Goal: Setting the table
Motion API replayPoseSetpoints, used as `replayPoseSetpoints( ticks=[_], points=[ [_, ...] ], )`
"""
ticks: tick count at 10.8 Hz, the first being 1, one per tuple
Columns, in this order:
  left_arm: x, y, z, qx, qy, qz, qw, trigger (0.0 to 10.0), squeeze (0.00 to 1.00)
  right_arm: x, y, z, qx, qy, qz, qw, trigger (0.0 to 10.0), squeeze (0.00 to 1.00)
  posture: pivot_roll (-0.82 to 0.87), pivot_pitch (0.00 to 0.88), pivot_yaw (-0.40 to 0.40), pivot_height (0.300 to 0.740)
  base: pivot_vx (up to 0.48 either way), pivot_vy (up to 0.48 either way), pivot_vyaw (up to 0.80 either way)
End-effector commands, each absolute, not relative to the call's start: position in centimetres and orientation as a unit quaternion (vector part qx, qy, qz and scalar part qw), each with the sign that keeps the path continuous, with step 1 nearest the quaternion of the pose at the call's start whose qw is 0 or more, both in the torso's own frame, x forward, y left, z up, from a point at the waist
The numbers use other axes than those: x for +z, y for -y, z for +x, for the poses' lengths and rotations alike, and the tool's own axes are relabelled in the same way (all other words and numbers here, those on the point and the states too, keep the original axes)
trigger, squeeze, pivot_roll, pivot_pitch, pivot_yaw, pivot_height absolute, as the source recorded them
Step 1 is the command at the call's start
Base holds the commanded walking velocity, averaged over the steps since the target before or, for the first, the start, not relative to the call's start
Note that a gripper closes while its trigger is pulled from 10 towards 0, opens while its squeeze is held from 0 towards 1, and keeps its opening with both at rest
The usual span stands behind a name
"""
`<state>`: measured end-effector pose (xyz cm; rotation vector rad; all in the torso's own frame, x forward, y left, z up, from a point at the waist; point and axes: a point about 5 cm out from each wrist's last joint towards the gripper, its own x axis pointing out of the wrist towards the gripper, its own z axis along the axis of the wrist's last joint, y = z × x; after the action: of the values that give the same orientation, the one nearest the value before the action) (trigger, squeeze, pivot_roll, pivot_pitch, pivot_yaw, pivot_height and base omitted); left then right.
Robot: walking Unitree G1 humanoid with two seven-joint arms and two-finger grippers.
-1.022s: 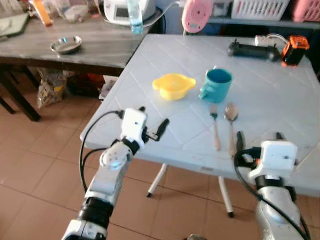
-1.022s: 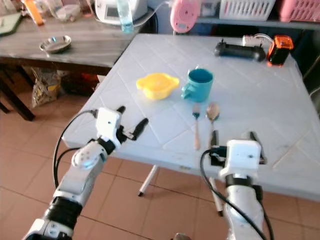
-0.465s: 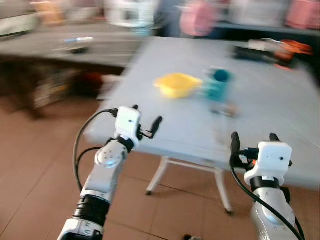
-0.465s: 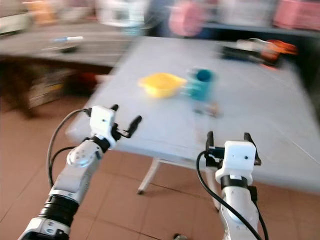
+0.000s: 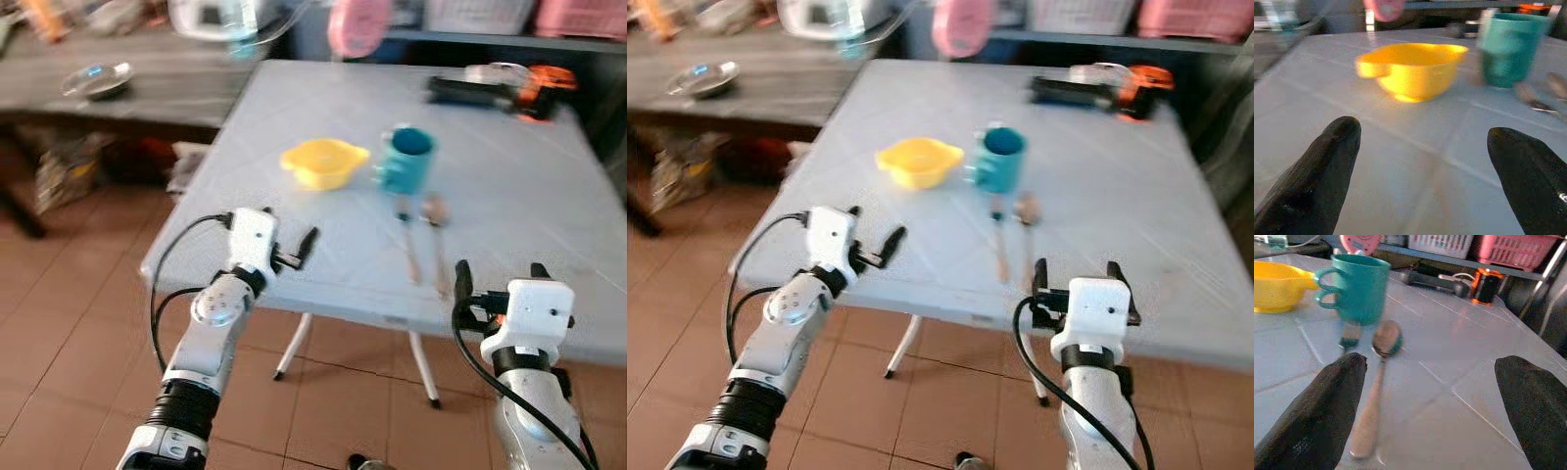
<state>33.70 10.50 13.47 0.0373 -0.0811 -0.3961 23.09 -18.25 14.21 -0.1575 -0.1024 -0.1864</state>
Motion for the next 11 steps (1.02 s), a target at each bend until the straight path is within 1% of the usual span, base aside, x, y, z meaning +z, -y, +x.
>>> replayPoseSetpoints(
  ticks=[1, 5, 11],
  points=[
    [13.03, -11.01, 33.65, -0.183, 0.034, 0.02, 0.982, 10.0, 0.0, 14.62, 18.32, 22.91, -0.093, 0.059, -0.082, 0.991, 10.0, 0.0, -0.07, 0.121, 0.036, 0.74, 0.0, 0.0, 0.0],
    [12.81, -11.38, 33.56, -0.175, 0.028, 0.014, 0.984, 10.0, 0.0, 14.91, 18.51, 22.82, -0.094, 0.063, -0.086, 0.99, 10.0, 0.0, -0.08, 0.124, 0.029, 0.74, 0.0, 0.0, 0.0],
    [13.3, -10.79, 34.13, -0.189, 0.03, 0.018, 0.981, 10.0, 0.0, 14.84, 18.4, 22.56, -0.099, 0.061, -0.084, 0.99, 10.0, 0.0, -0.08, 0.135, 0.044, 0.74, 0.0, 0.323, 0.0]
  ],
)
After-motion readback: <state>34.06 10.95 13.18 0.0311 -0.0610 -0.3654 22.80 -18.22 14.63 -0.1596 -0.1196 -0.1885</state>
